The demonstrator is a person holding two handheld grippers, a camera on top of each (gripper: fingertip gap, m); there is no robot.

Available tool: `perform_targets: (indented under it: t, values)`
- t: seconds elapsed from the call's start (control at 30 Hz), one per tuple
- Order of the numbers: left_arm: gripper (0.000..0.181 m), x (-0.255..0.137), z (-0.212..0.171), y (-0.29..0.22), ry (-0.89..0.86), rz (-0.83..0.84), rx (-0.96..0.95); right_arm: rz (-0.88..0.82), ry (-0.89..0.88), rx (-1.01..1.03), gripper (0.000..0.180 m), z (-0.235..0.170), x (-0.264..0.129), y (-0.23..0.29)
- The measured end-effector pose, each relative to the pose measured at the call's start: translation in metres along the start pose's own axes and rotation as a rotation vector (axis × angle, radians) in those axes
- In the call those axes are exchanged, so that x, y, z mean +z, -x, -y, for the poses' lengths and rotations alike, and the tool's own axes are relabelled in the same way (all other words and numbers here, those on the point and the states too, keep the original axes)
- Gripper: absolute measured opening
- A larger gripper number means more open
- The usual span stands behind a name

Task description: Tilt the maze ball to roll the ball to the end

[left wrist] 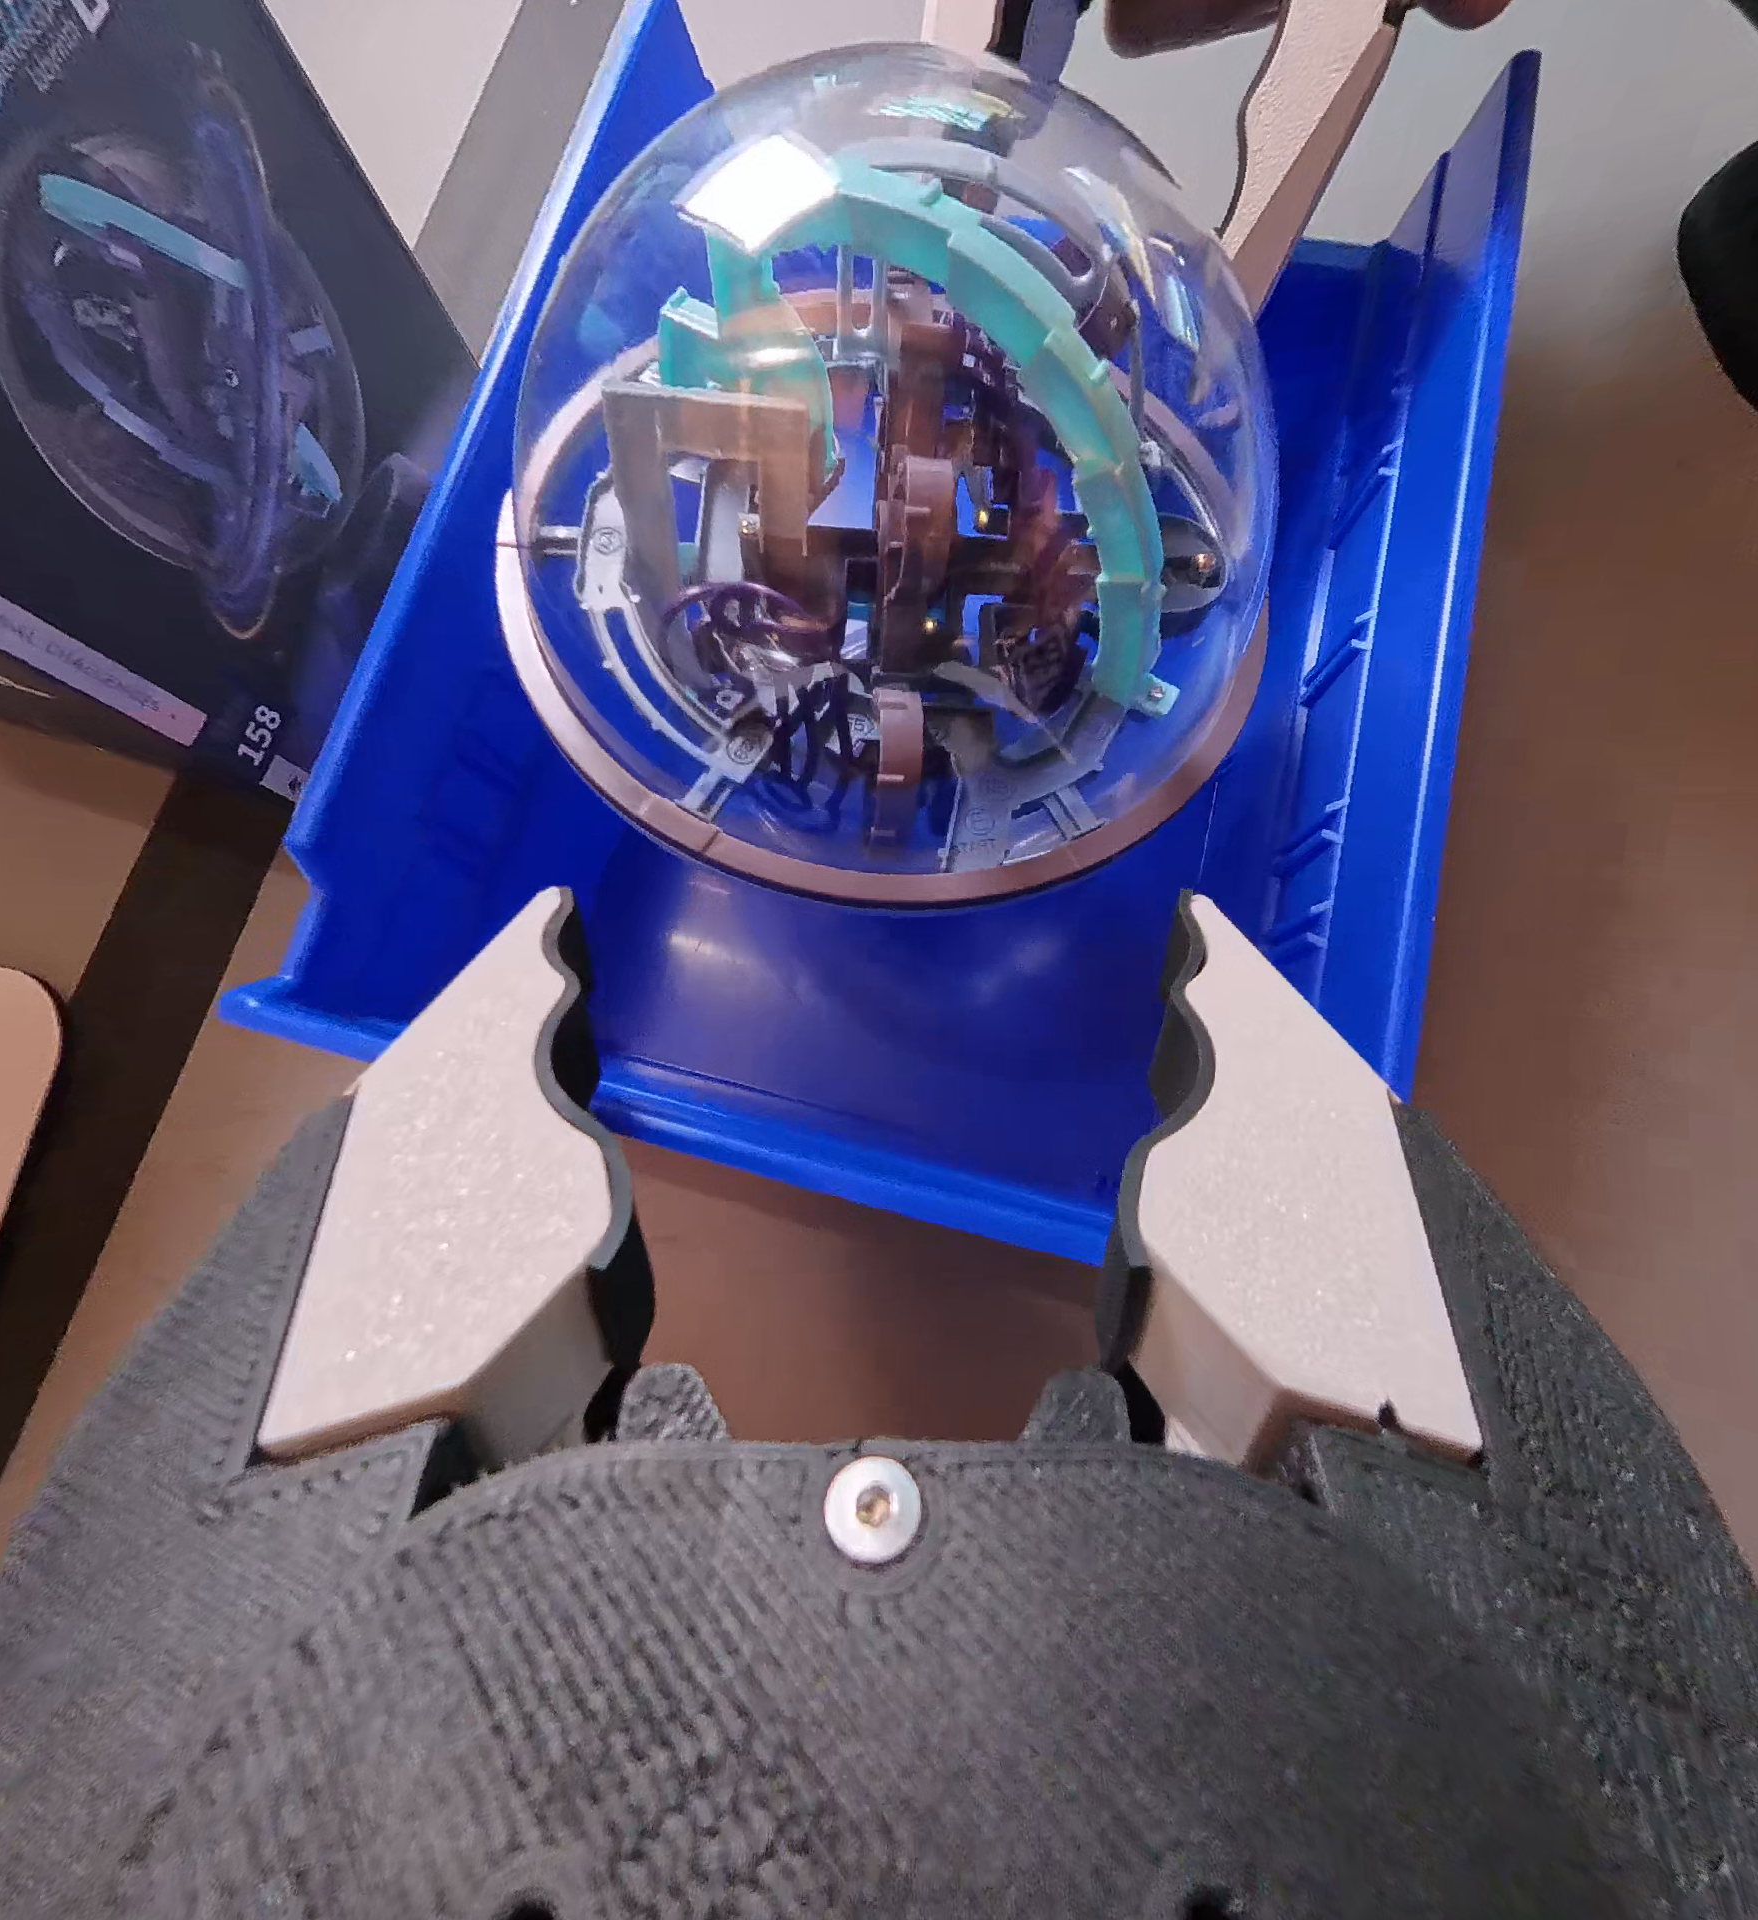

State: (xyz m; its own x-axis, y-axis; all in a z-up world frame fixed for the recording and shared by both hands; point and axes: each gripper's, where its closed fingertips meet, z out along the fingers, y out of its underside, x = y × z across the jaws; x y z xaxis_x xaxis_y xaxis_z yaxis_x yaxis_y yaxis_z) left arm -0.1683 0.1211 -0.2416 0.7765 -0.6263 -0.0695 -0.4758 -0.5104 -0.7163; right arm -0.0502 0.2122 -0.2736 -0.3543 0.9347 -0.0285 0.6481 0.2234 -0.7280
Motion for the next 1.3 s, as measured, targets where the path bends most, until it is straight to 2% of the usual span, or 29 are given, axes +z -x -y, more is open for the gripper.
perform_targets:
  t: [0.03,0.3,0.6,0.8,0.87,1.0,1.2,1.3]
  values:
    - [0.11,0.001,0.0,0.002,0.012,0.002,0.017,-0.001,0.015,-0.014,0.081,-0.001,0.003,-0.001]
    - [0.111,0.009,-0.009,0.002,0.22,0.016,0.112,-0.069,0.09,-0.138,0.083,-0.007,0.011,-0.015]
    - [0.118,0.029,-0.01,0.006,0.297,-0.029,0.119,-0.041,0.071,-0.188,0.084,-0.006,0.017,-0.017]
    - [0.116,0.037,-0.002,0.008,0.158,-0.038,0.177,-0.008,0.045,-0.178,0.08,-0.01,0.013,-0.012]
    - [0.109,0.036,0.003,0.01,0.094,-0.037,0.19,0.008,0.049,-0.161,0.084,-0.011,0.01,-0.008]
    - [0.099,0.03,0.007,0.01,0.026,-0.053,0.18,0.019,0.061,-0.156,0.076,-0.014,0.004,-0.002]
    - [0.091,0.029,0.003,0.011,0.062,-0.022,0.191,0.024,0.052,-0.155,0.064,-0.015,-0.003,0.003]
    - [0.093,0.027,0.003,0.007,0.06,-0.042,0.172,0.002,0.033,-0.147,0.074,-0.011,-0.007,-0.001]
